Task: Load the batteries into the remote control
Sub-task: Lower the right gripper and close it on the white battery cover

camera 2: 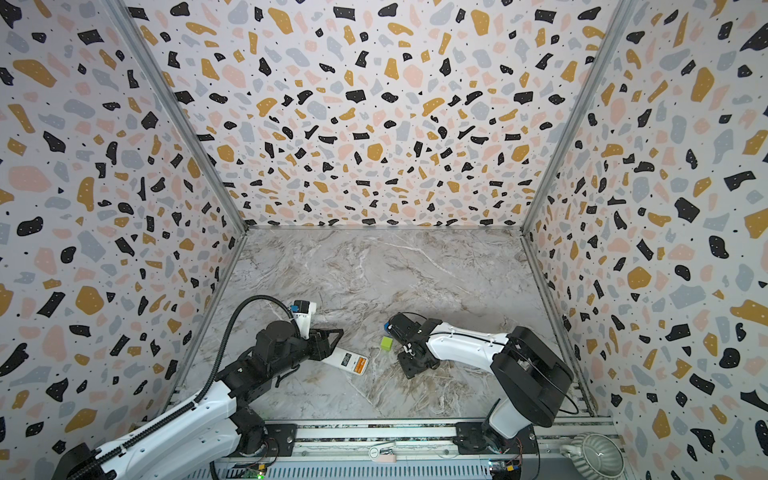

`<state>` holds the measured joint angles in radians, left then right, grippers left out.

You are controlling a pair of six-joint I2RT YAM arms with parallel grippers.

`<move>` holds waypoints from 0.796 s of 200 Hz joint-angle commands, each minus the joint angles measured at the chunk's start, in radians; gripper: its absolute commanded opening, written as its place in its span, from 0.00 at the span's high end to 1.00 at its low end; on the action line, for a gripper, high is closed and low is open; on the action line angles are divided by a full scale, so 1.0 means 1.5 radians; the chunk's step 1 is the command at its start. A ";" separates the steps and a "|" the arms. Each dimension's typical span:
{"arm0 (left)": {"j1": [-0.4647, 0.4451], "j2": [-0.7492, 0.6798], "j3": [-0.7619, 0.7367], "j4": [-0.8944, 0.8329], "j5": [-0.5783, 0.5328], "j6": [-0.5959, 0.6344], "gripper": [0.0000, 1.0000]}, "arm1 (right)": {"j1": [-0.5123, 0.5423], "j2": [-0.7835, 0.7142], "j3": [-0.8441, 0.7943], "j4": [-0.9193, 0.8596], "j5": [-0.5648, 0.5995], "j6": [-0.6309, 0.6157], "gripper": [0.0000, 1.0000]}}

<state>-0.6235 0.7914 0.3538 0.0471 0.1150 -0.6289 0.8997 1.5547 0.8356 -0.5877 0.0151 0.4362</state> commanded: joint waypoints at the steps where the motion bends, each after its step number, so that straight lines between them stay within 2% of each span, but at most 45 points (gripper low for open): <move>1: 0.004 -0.006 -0.008 0.022 0.002 -0.001 0.41 | 0.016 0.020 0.008 -0.021 -0.025 -0.005 0.46; 28: 0.004 -0.005 -0.009 0.024 0.000 -0.003 0.41 | 0.023 0.024 0.014 -0.017 -0.023 -0.016 0.45; 85: 0.004 0.001 -0.011 0.028 -0.001 -0.008 0.41 | 0.023 0.030 0.022 -0.016 -0.007 -0.036 0.32; 108: 0.004 0.003 -0.011 0.030 -0.001 -0.010 0.41 | 0.023 0.035 0.024 -0.018 -0.007 -0.044 0.34; 159: 0.005 0.006 -0.015 0.036 -0.001 -0.015 0.42 | 0.024 0.034 0.029 -0.025 0.000 -0.057 0.45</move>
<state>-0.6228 0.7982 0.3473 0.0540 0.1146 -0.6456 0.9314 1.5867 0.8711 -0.6022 0.0120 0.3717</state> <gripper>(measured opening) 0.586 0.564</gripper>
